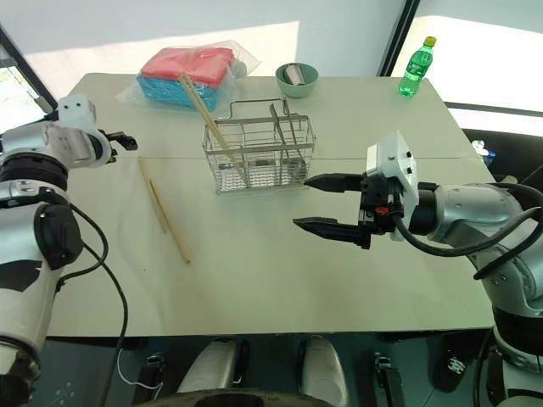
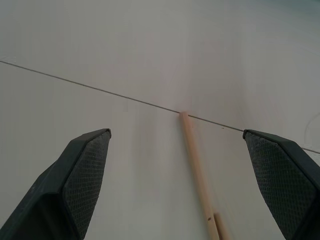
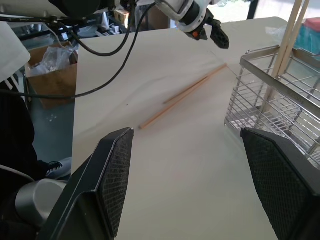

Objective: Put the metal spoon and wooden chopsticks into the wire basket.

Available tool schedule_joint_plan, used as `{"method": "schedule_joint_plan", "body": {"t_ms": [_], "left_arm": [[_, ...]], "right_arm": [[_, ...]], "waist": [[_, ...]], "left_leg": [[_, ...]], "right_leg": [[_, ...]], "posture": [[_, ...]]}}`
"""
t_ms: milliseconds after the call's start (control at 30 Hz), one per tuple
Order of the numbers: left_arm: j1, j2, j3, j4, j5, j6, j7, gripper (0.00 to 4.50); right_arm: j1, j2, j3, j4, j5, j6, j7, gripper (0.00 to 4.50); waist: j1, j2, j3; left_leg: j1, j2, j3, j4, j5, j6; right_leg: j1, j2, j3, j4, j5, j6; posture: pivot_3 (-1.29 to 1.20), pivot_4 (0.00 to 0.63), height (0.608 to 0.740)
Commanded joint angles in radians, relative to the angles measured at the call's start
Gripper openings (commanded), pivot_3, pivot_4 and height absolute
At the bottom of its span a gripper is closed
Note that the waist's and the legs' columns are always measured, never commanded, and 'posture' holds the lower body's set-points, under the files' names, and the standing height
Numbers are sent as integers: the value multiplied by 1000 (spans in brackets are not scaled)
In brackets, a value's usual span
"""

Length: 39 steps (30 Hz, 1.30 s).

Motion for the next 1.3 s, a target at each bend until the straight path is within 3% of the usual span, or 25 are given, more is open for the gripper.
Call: {"method": "schedule_joint_plan", "body": {"t_ms": [33, 867, 1000, 1300], "left_arm": [[-30, -3, 28, 29, 0, -51, 47, 4500], [11, -89, 155, 120, -31, -130, 247, 4500], [13, -89, 160, 120, -26, -129, 246, 2661], [32, -100, 168, 124, -26, -145, 239, 2661]], "right_arm": [[11, -2, -40, -32, 47, 8, -27, 3521], [97, 10, -79, -79, 126, 3, -177, 3521], [97, 8, -93, -86, 165, 9, -199, 3575], [79, 2, -111, -76, 231, 16, -256, 3575]], "waist": [[0, 0, 0], [1, -1, 0], [1, -1, 0], [1, -1, 0]], "left_leg": [[0, 0, 0, 0, 0, 0], [0, 0, 1, 0, 0, 0], [0, 0, 1, 0, 0, 0], [0, 0, 1, 0, 0, 0]], "right_leg": [[0, 0, 0, 0, 0, 0], [0, -1, 0, -2, 0, 0], [0, -1, 0, -2, 0, 0], [0, -1, 0, -2, 0, 0]], "posture": [[0, 150, 667], [0, 150, 667], [0, 150, 667], [0, 150, 667]]}}
